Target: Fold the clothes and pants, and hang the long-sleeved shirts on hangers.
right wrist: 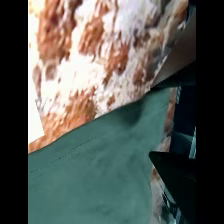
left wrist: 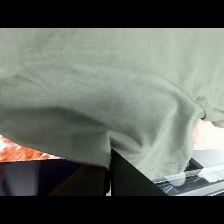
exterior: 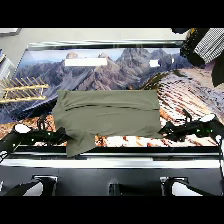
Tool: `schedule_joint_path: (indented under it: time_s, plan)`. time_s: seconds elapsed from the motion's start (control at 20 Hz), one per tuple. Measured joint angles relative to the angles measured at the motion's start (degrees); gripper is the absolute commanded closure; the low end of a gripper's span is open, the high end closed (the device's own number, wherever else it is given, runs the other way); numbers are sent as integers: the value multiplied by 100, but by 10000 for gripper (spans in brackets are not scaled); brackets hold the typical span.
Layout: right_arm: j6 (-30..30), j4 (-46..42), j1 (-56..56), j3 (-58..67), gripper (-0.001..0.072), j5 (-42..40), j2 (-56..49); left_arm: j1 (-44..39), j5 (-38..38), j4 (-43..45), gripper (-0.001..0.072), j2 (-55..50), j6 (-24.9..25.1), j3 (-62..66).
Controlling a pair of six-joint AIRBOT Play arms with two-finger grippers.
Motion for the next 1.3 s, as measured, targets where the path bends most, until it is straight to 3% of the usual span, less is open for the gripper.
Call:
schedule_joint_path:
  time_s: [0.05, 0.15, 0.2, 0.45, 0.7, 0.9, 1.1, 1.3]
  plan:
    - [35, 37, 42, -63, 352, -11, -11, 0, 2, 0, 689, 0, -2, 11]
    - [39, 28, 87, -149, 616, -94, -22, 2, 0, 2, 689, 0, -2, 31]
    - [37, 20, 101, -179, 676, -162, -24, 15, -15, 2, 689, 0, -2, 44]
    - [129, -15, 125, -225, 677, 48, 396, 343, -669, 109, 691, 205, -17, 345]
    - [774, -962, 125, -234, 678, 1123, 1613, 785, -2000, 804, 691, 1126, -452, 544]
    - [942, -1508, 127, -236, 678, 1617, 2588, 680, -2441, 1027, 692, 1541, -807, 662]
    - [678, -1458, 136, -181, 678, 1080, 2614, 166, -2155, 1073, 692, 990, -922, 1237]
    - [155, -909, 146, 146, 678, 184, 1797, -208, -1915, 1108, 692, -304, -822, 2476]
